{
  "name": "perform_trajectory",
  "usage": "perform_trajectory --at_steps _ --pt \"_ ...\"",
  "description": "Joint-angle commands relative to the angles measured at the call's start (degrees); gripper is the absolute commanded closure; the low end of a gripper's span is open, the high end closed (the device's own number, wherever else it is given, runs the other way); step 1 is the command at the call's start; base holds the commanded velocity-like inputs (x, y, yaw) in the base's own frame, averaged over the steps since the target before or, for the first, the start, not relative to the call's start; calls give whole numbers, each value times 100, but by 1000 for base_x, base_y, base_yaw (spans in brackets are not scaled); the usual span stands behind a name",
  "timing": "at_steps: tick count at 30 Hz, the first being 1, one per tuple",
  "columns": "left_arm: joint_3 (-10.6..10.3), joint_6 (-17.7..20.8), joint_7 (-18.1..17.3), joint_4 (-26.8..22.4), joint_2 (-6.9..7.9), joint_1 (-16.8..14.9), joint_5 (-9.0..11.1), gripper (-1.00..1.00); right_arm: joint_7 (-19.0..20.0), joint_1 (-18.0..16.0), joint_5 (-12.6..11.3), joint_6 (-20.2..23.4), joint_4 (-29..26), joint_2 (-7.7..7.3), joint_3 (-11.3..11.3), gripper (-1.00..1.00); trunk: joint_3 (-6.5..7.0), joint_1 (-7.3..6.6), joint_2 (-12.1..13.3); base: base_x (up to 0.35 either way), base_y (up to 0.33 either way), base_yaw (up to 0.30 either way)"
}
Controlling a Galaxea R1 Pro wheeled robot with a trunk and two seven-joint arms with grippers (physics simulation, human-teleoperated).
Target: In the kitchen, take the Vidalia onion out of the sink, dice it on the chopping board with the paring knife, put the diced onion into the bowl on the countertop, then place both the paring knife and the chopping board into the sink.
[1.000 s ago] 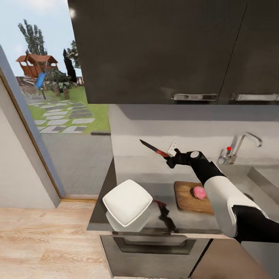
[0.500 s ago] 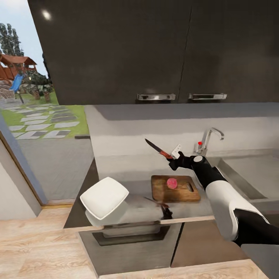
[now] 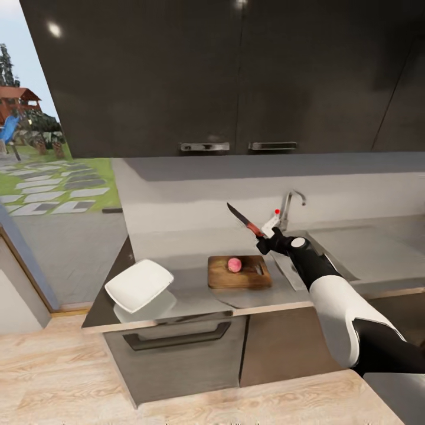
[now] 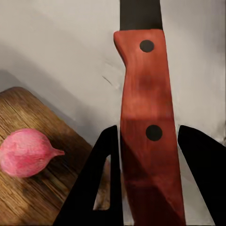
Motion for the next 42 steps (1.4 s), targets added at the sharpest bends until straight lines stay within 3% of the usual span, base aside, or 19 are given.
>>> perform_trajectory --at_steps 1,5,8,17,21,25,30,32,36,38,42 --pt "-29 -9 40 -7 7 -1 28 -100 -343 -3 41 -13 5 84 -47 100 -12 2 -13 -227 -177 -1" --pt "-28 -9 40 -6 7 -1 28 -100 -1420 163 39 -167 30 295 -45 100 -12 2 -13 -223 -177 0" --pt "-28 -9 40 -5 7 -1 28 -100 -1773 356 32 -544 -15 366 -46 100 -12 2 -13 -220 -175 0" --pt "-27 -9 40 -5 7 -1 28 -100 -1949 457 25 -836 7 416 -44 100 -12 2 -13 -216 -159 0" --pt "-27 -9 40 -5 7 -1 28 -100 -1957 460 53 -827 -85 569 -38 100 -12 2 -13 -210 -149 0" --pt "-26 -9 40 -5 7 -1 28 -100 -1552 461 45 -678 -878 633 -26 100 -12 2 -13 -208 -148 0" --pt "-20 -9 40 -5 14 -1 28 -100 581 474 118 278 -2496 654 -20 100 -12 2 -13 -100 -71 0" --pt "-19 -9 40 -5 15 -1 28 -100 903 586 216 501 -2986 661 -15 100 -12 2 -13 -26 -19 0" --pt "-19 -9 40 -5 16 -1 28 -100 1017 1179 584 674 -3860 756 -10 100 -12 2 -13 -9 -6 0" --pt "-19 -9 40 -5 16 -1 28 -100 925 1507 867 701 -4322 927 -9 100 -12 2 -13 -3 -2 0" --pt "-19 -9 40 -7 13 -1 28 -100 510 1997 1367 658 -4670 927 -6 100 -12 2 -13 -1 -1 0"
